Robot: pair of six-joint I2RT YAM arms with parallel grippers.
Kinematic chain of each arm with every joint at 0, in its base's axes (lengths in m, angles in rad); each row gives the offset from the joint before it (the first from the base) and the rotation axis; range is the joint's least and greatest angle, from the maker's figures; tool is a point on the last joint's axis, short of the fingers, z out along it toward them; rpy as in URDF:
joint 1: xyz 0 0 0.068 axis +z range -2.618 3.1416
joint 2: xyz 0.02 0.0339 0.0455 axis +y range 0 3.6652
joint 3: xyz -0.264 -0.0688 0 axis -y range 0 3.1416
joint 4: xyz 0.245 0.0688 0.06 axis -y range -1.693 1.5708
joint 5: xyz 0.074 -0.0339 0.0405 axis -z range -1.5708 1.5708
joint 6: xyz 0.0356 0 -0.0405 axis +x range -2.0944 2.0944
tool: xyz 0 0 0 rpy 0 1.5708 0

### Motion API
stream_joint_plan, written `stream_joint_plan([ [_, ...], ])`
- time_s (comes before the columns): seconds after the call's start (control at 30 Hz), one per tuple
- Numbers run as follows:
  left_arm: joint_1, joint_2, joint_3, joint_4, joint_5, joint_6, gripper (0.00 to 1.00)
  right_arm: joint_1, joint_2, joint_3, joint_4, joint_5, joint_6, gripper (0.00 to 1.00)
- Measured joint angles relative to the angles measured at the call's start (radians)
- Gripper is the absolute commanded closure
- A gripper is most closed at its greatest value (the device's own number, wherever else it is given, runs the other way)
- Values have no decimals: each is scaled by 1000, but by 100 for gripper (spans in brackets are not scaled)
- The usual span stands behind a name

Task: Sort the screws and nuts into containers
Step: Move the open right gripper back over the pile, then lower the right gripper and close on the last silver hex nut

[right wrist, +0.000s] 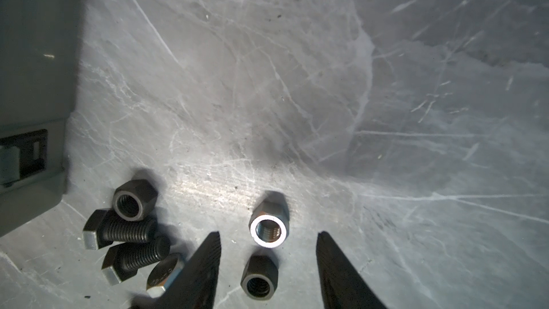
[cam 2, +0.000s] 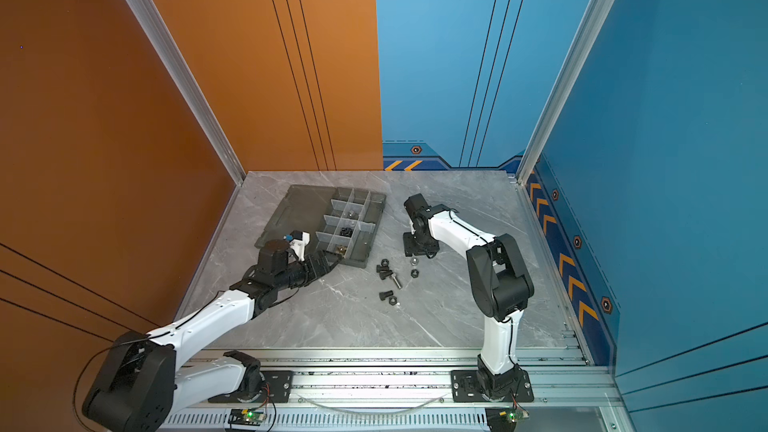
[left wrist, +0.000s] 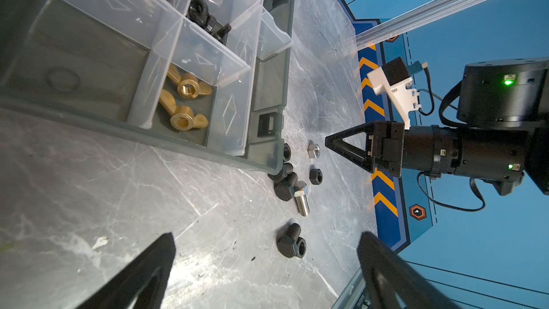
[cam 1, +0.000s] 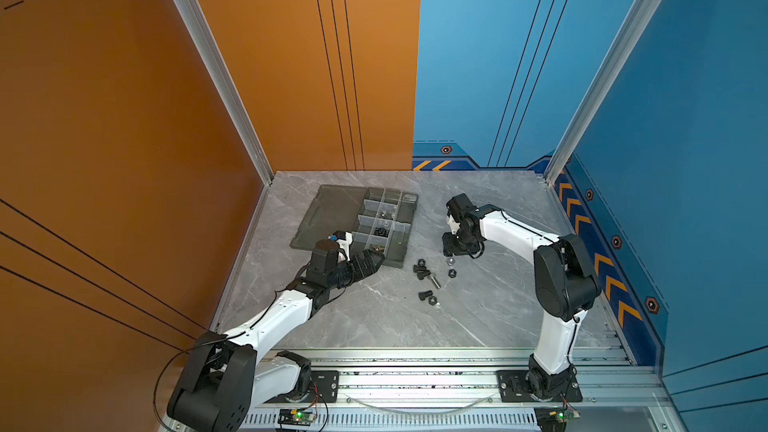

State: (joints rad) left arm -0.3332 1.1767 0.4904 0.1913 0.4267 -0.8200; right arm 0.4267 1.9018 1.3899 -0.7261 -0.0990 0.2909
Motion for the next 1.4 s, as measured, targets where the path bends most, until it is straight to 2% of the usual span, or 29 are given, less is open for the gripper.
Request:
stream_joint_plan([
  [0.5, 0, 0, 0, 0, 0, 0, 2, 0, 58, -4, 1, -1, -14, 49],
  [1.4, 0, 0, 0, 0, 0, 0, 2, 21, 75, -12, 0, 0, -34, 58],
])
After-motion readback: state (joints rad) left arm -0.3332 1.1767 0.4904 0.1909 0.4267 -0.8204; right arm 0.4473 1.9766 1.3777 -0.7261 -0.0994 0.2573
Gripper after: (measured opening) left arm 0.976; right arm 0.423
